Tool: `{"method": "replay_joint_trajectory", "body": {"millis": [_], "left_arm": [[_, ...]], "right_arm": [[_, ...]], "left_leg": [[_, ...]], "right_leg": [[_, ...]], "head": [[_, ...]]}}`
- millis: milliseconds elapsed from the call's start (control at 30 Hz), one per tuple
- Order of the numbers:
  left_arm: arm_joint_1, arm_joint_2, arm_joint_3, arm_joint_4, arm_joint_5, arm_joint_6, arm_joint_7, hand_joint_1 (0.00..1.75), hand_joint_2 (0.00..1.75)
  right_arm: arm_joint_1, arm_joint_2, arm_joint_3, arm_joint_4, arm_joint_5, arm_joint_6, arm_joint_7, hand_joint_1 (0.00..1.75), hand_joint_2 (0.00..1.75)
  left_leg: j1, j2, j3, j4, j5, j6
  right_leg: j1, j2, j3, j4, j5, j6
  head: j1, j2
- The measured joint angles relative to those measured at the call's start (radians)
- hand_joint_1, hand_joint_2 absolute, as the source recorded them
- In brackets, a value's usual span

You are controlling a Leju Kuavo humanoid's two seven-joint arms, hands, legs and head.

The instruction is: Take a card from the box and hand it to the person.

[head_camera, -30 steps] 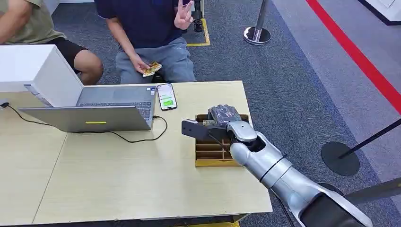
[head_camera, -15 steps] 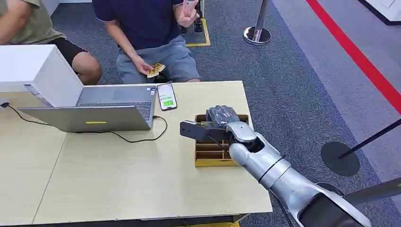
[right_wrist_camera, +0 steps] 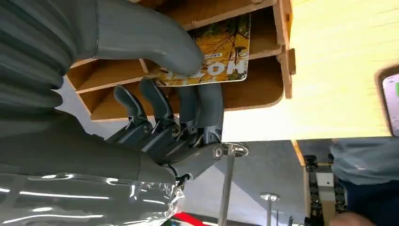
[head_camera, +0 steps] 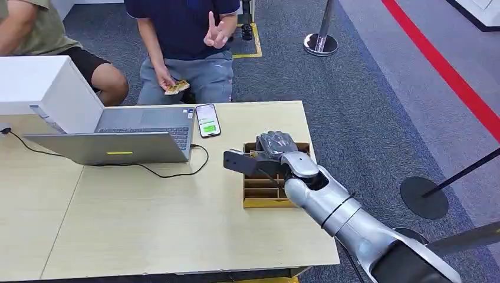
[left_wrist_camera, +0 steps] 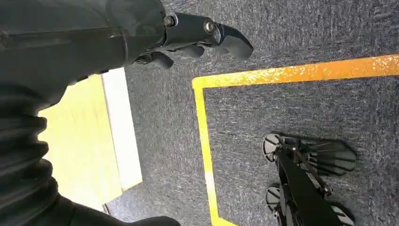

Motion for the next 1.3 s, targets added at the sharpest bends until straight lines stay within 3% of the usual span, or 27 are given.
{"method": "replay_joint_trajectory", "body": {"millis": [133,533,833,1300], "left_arm": [[0.001,0.000,0.001,0.000,0.011,0.010,0.011,0.00,1.75],[0.004,-0.003,0.001,0.000,0.031,0.024,0.015,0.00,1.75],[0.004,-0.007,0.002,0.000,0.034,0.026,0.015,0.00,1.75],[0.004,-0.009,0.002,0.000,0.035,0.024,0.015,0.00,1.75]], "right_arm": [[0.000,-0.004,-0.008,-0.058,0.004,-0.006,0.042,1.45,1.75],[-0.029,-0.070,-0.050,-0.393,0.040,0.035,0.147,1.45,1.75],[-0.040,-0.113,-0.068,-0.562,0.039,0.041,0.157,1.45,1.75],[-0.039,-0.136,-0.069,-0.636,0.026,0.035,0.154,1.45,1.75]], "left_leg": [[0.000,0.001,0.001,0.000,0.000,0.000],[0.000,0.002,0.001,0.000,0.000,0.000],[0.000,0.002,0.001,0.000,0.000,0.000],[0.000,0.002,0.001,0.000,0.000,0.000]], "right_leg": [[0.000,0.001,0.000,0.000,0.000,0.000],[0.000,0.001,0.000,0.000,0.000,0.000],[0.000,0.001,0.000,0.000,0.000,0.000],[0.000,0.001,0.000,0.000,0.000,0.000]], "head": [[0.000,0.000],[0.000,0.000],[0.000,0.000],[0.000,0.000]]}}
